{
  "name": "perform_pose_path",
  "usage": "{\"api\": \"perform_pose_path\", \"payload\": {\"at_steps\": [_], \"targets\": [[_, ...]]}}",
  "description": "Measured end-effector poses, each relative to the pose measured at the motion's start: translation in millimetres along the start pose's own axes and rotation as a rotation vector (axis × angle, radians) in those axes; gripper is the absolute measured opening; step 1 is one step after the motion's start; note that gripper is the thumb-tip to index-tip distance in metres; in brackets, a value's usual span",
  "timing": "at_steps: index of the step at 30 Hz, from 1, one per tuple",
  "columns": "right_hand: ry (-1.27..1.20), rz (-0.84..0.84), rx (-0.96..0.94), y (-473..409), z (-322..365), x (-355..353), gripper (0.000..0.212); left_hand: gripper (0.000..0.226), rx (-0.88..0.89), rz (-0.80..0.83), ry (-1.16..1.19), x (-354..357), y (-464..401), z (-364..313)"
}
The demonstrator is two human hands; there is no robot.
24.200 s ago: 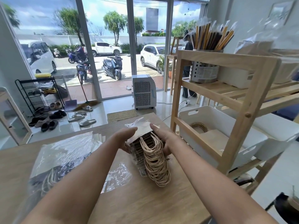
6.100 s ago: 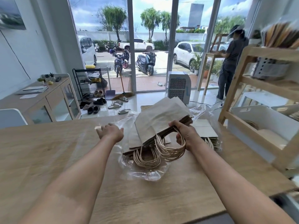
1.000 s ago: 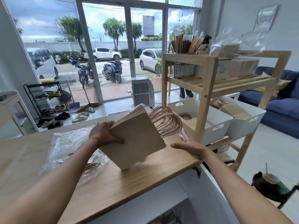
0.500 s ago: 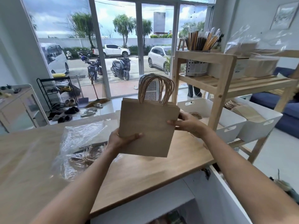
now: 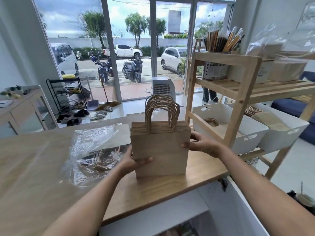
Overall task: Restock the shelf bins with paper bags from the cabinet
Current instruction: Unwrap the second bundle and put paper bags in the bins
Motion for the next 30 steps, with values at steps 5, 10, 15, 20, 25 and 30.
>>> {"api": "perform_pose_path", "payload": {"at_steps": [5,10,15,20,25,30], "targets": [[-0.097,0.048,0.081,-4,-9,0,0.069,0.063,-0.015,0.213,0.056,-24,-10,-56],[-0.089,-0.016,0.059,-4,-6,7,0.066,0.026,0.059,0.104,0.021,-24,-5,-62],[-0.043,-0.090,0.029,10,-3,-2,0.052,0.024,0.105,0.101,0.001,-15,-6,-71],[-0.039,-0.169,0.070,49,-21,-36,0.067,0.056,0.134,0.226,-0.007,32,-15,-88],[-0.041,-0.284,0.141,127,-62,-92,0.056,0.040,0.159,0.382,-0.036,132,-12,-102],[-0.102,-0.405,0.195,221,-106,-142,0.049,0.058,0.111,0.523,-0.073,245,0,-110]]}}
Point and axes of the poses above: each hand's wrist, its own y-axis away from the middle knuckle, its own x-axis out of the palm, z = x × y, the point moved 2 cm from there along -y, towards the middle knuckle, and after that the axes turned 12 degrees about y, right-handed, at the moved point
